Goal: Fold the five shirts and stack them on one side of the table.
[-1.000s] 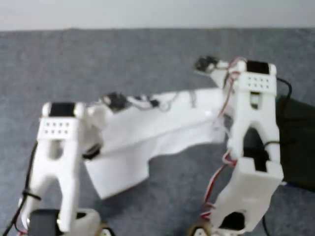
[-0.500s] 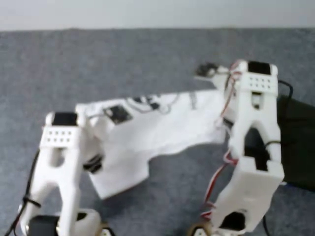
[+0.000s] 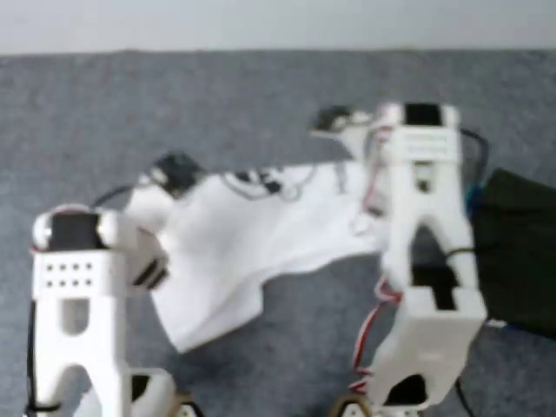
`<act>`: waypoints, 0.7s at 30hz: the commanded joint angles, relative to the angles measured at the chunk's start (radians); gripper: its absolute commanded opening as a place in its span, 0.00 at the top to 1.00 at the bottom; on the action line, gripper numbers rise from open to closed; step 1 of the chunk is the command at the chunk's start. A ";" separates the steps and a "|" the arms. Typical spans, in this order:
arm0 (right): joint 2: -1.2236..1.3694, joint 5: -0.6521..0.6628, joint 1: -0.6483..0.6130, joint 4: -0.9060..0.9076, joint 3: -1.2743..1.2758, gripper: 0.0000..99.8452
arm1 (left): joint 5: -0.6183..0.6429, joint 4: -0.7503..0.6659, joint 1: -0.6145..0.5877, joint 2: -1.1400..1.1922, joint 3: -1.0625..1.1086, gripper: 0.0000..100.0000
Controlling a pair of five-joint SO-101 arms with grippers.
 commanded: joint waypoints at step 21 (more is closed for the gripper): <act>0.137 -0.439 -0.694 -0.036 -0.014 0.99 | 0.094 -0.161 -0.767 -0.029 -0.077 0.99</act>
